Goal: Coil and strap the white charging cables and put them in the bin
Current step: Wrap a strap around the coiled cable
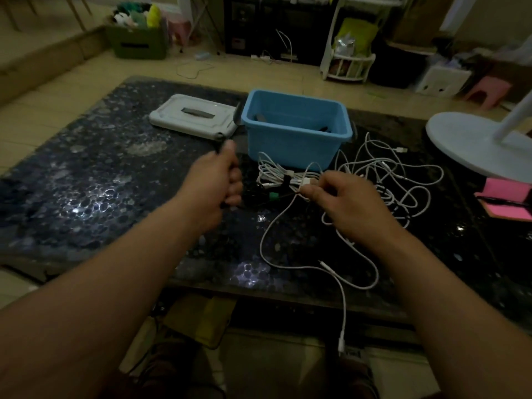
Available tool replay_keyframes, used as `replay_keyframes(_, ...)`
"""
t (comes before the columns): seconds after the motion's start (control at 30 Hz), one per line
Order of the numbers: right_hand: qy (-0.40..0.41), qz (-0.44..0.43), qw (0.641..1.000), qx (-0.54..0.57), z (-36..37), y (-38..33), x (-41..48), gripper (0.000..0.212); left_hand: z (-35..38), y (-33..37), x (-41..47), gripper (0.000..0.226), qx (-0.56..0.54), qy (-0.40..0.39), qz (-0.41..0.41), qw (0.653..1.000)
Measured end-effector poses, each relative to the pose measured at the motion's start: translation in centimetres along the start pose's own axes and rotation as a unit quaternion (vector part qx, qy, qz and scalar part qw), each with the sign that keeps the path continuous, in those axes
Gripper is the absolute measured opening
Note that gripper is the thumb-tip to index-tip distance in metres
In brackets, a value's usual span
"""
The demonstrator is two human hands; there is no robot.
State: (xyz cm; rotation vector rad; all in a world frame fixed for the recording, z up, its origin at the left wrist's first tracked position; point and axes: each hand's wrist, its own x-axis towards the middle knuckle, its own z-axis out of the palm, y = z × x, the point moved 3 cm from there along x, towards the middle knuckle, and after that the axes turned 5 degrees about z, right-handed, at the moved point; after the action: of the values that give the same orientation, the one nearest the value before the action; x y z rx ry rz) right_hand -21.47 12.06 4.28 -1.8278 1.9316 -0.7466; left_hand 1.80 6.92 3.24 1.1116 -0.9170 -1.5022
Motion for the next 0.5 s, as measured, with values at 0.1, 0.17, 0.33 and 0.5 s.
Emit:
replay_keyframes(0.1, -0.016, -0.008, 1.0, 0.002, -1.0, -0.8, 0.0, 0.032, 2.4, -0.9, -1.7, 0.029, 0.176, -0.085, 0.038, 0.98)
replay_keyframes(0.17, -0.045, -0.024, 0.999, 0.013, -1.0, -1.5, -0.2, 0.026, 3.6, -1.5, -2.7, 0.029, 0.236, -0.146, 0.054, 0.959)
replay_keyframes(0.33, -0.041, -0.021, 0.998, 0.047, -0.4, -1.6, -0.5, 0.026, 5.4, -3.1, -4.2, 0.032, 0.184, -0.249, 0.023, 0.95)
replay_keyframes(0.5, -0.037, 0.018, 0.988, 0.148, -0.6, -1.4, -0.4, 0.027, 5.8, -3.8, -4.1, 0.019, 0.215, -0.286, 0.065, 0.932)
